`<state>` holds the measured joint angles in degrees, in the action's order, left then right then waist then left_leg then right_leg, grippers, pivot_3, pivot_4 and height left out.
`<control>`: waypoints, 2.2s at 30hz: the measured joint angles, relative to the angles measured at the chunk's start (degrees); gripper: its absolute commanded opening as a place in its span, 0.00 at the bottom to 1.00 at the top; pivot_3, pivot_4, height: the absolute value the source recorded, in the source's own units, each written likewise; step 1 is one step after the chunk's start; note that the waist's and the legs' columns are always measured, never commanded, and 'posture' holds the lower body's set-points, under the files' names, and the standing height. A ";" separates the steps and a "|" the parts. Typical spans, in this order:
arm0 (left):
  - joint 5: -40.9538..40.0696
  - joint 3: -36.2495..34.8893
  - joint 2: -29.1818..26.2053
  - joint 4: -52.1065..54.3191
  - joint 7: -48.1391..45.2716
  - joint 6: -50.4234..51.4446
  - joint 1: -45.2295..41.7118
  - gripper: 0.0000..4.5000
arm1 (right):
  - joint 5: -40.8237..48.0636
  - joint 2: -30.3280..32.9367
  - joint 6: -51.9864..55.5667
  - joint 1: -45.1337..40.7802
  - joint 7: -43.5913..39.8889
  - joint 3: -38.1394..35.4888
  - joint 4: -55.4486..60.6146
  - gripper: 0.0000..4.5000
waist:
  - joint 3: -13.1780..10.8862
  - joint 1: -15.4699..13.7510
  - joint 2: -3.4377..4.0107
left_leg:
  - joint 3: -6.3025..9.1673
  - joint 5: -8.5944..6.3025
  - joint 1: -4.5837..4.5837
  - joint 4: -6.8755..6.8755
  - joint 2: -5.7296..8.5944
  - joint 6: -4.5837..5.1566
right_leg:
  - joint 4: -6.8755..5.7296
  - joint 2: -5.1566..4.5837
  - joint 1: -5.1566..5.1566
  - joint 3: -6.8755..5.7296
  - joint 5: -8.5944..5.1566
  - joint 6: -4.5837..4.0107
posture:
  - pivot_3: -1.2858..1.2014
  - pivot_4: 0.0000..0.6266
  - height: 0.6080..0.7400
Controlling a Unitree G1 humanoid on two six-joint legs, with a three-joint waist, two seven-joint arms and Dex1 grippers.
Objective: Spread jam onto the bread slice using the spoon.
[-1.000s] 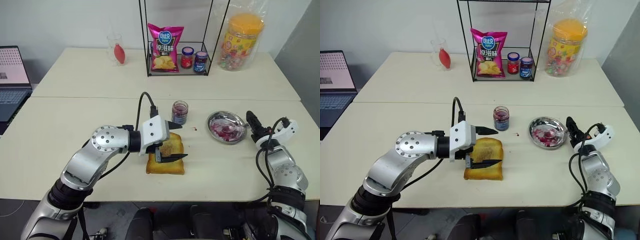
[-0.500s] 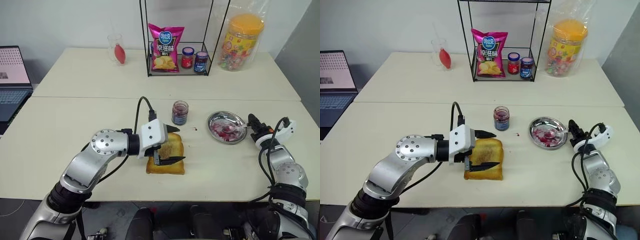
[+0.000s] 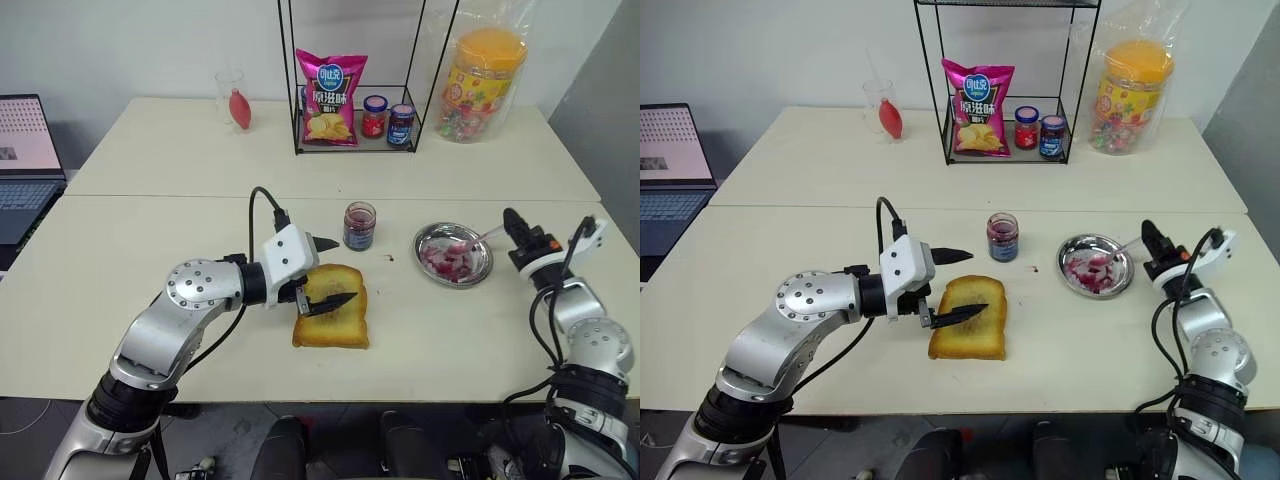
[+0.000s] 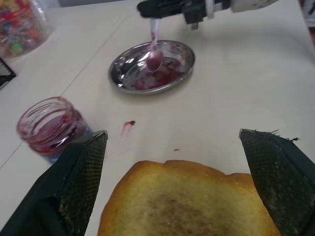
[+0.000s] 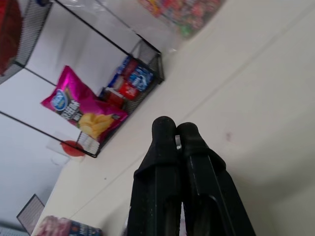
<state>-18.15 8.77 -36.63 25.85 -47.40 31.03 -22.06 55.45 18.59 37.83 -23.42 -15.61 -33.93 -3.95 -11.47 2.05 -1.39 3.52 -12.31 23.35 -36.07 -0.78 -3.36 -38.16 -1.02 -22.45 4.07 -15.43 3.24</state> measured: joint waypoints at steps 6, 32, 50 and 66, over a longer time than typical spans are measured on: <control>-0.12 -5.24 1.36 -0.81 5.71 3.38 1.37 1.00 | 1.38 2.75 4.00 -7.53 1.21 7.33 10.77 0.01 | -0.02 0.90 0.04 | -0.04 0.02 -0.06 -0.02 -0.02 0.02 | -0.06 0.02 -0.01 0.03 0.01 0.05 | 0.52 0.24 1.00; -5.86 -10.46 3.29 0.42 11.99 11.53 3.76 1.00 | -31.78 -3.45 -13.81 -25.55 -13.25 35.86 -10.11 0.01 | 0.02 0.50 -0.05 | 0.07 0.18 0.46 -0.07 0.06 -0.02 | -0.70 -0.04 -0.82 -0.07 0.22 0.00 | 0.52 0.24 1.00; -5.92 -9.49 3.29 0.94 12.98 12.33 4.49 1.00 | -40.26 -8.80 -25.42 -22.42 -14.32 37.19 -20.09 0.01 | 0.02 0.80 -0.05 | 0.08 0.20 0.46 -0.07 0.06 -0.05 | -0.72 -0.04 -0.83 -0.06 0.22 0.00 | 0.52 0.24 1.00; -5.93 -9.02 3.76 0.95 13.63 12.32 4.47 1.00 | -30.16 -14.75 -10.61 -23.06 -6.72 25.10 -19.95 0.01 | 0.02 1.09 -0.05 | 0.09 0.21 0.45 -0.07 0.05 -0.06 | -0.76 -0.02 -0.83 -0.07 0.22 -0.01 | 0.52 0.24 1.00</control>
<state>-24.08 -0.25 -32.86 26.81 -33.77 43.35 -17.59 25.29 3.85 27.22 -46.48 -22.33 -8.83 -23.90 -11.45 3.14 -1.44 3.61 -12.10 23.80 -36.14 -0.73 -3.42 -38.92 -1.04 -23.28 4.00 -15.21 3.24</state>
